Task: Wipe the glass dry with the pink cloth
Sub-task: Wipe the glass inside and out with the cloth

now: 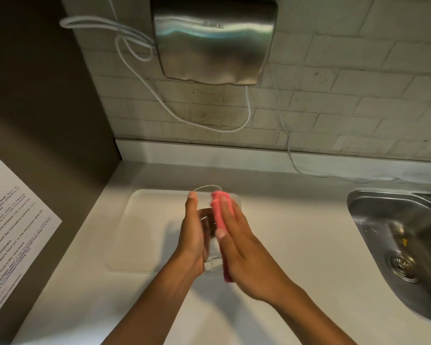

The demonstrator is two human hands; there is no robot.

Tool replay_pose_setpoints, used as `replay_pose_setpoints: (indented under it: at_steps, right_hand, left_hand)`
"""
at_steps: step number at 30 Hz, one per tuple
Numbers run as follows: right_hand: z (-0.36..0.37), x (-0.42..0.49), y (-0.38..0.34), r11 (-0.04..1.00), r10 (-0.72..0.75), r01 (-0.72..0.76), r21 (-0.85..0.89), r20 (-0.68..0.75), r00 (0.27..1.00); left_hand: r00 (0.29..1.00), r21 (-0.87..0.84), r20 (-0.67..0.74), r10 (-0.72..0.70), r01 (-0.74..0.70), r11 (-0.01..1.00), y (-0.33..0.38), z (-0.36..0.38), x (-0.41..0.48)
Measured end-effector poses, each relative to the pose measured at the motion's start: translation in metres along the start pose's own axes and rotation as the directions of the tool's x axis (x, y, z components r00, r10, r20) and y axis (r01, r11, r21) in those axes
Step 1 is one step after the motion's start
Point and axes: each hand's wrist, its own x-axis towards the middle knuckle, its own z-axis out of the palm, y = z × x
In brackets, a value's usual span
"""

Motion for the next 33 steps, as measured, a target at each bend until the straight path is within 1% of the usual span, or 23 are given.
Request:
replay_pose_setpoints:
  at_steps: [1,3,5,7,8,12,14,17,19,20,22,24,26,29,33]
  right_hand:
    - [0.002,-0.001,0.001,0.999,-0.004,0.004,-0.040,0.019,1.000]
    - [0.000,0.004,0.001,1.000,0.020,-0.020,-0.010,0.031,0.999]
    - [-0.006,0.011,-0.002,0.992,0.045,-0.043,0.122,-0.008,0.999]
    - [-0.012,0.015,-0.005,0.952,0.119,-0.100,0.288,-0.051,0.992]
    - [-0.013,0.014,-0.006,0.941,0.137,-0.109,0.319,-0.064,0.989]
    - [-0.006,0.008,-0.012,0.972,0.085,-0.053,0.230,-0.132,0.988]
    - [-0.005,0.006,-0.012,0.975,0.052,-0.014,0.222,-0.169,0.984]
    - [-0.003,0.006,-0.010,0.988,0.030,-0.002,0.155,-0.185,0.982]
    - [-0.001,0.005,-0.009,0.996,0.022,-0.004,0.092,-0.198,0.980]
    - [0.000,0.005,-0.009,0.998,0.018,-0.004,0.071,-0.204,0.979]
    - [0.003,0.005,-0.011,1.000,-0.004,0.009,0.021,-0.216,0.976]
    - [0.006,0.006,-0.014,1.000,-0.024,0.019,-0.024,-0.225,0.974]
    - [0.006,0.007,-0.018,0.999,-0.021,0.015,-0.028,-0.211,0.977]
    - [-0.001,0.010,-0.020,1.000,-0.007,0.009,0.010,-0.179,0.984]
    - [-0.008,0.016,-0.015,0.988,0.052,-0.027,0.155,-0.159,0.986]
  left_hand:
    - [1.000,-0.024,-0.003,-0.004,0.004,1.000,0.000,0.000,0.001]
    - [1.000,-0.049,0.001,-0.018,0.018,0.999,-0.001,0.003,-0.004]
    - [1.000,-0.025,0.017,-0.010,0.010,1.000,0.000,0.005,-0.010]
    - [0.999,0.006,0.049,0.021,-0.021,1.000,0.002,0.003,-0.012]
    - [0.997,0.013,0.061,0.037,-0.038,0.999,0.003,0.001,-0.013]
    - [0.989,0.045,0.068,0.134,-0.137,0.990,0.011,0.005,-0.015]
    - [0.980,0.069,0.038,0.194,-0.196,0.978,0.012,0.007,-0.016]
    - [0.938,0.227,-0.035,0.346,-0.329,0.917,0.007,0.004,-0.014]
    - [0.916,0.321,-0.029,0.400,-0.370,0.872,0.006,0.001,-0.014]
    - [0.918,0.349,-0.013,0.397,-0.368,0.862,0.006,0.001,-0.014]
    - [0.934,0.326,0.055,0.352,-0.350,0.878,0.004,0.003,-0.013]
    - [0.950,0.251,0.112,0.293,-0.312,0.916,0.002,0.006,-0.016]
    - [0.957,0.163,0.109,0.268,-0.283,0.945,0.001,0.006,-0.018]
    - [0.968,0.093,0.085,0.236,-0.244,0.965,0.000,0.005,-0.018]
    - [0.982,0.035,0.115,0.148,-0.153,0.988,0.002,0.003,-0.015]
